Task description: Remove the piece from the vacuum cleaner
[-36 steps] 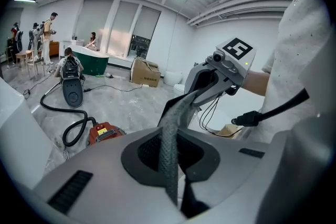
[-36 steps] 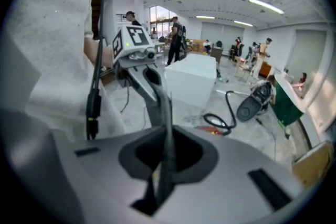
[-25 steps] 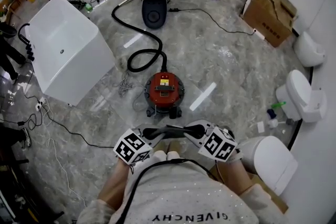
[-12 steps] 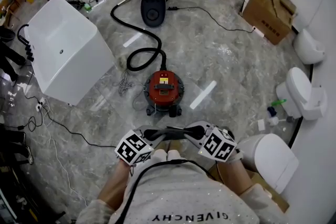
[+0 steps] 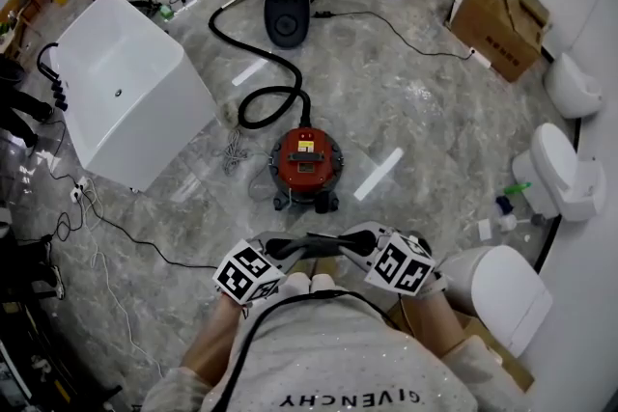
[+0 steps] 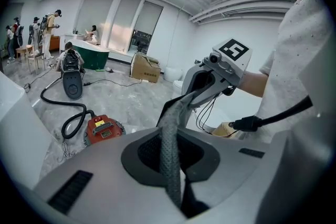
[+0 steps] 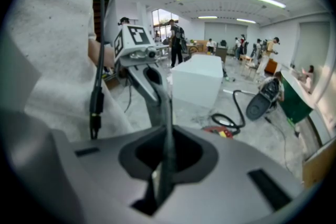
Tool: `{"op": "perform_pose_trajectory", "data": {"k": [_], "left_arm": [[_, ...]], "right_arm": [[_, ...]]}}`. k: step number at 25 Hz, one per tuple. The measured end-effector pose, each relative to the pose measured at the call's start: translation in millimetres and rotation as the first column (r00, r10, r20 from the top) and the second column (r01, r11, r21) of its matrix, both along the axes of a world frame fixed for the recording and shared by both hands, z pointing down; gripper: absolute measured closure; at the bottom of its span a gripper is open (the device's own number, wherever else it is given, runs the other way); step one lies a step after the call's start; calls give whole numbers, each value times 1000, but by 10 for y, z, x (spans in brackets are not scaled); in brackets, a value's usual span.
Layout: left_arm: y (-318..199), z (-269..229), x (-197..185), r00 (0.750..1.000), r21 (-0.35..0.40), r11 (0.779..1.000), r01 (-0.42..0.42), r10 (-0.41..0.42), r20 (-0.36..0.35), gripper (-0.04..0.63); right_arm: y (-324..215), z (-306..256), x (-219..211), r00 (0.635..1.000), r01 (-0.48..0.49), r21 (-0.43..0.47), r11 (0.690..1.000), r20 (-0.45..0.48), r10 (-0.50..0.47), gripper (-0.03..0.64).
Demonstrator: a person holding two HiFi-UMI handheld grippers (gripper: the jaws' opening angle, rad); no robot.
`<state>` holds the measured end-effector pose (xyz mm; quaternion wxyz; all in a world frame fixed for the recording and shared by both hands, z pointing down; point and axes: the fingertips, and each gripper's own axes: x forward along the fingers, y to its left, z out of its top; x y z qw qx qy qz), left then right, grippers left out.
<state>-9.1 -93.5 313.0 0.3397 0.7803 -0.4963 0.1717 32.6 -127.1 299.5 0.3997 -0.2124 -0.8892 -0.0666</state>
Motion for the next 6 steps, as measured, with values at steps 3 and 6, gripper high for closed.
{"op": "perform_pose_trajectory", "data": {"k": [3,6], "left_arm": [[19,16,6,1000,-3,1000,4,-4,-2,561],[25,24,13,1000,-4,1000,6,-6,-3,561]], "right_arm": [[28,-6,-8,1000,7,-4,1000,-1,-7,575],[38,-6,-7,1000,10,-6,1000,-2,-10,575]]}}
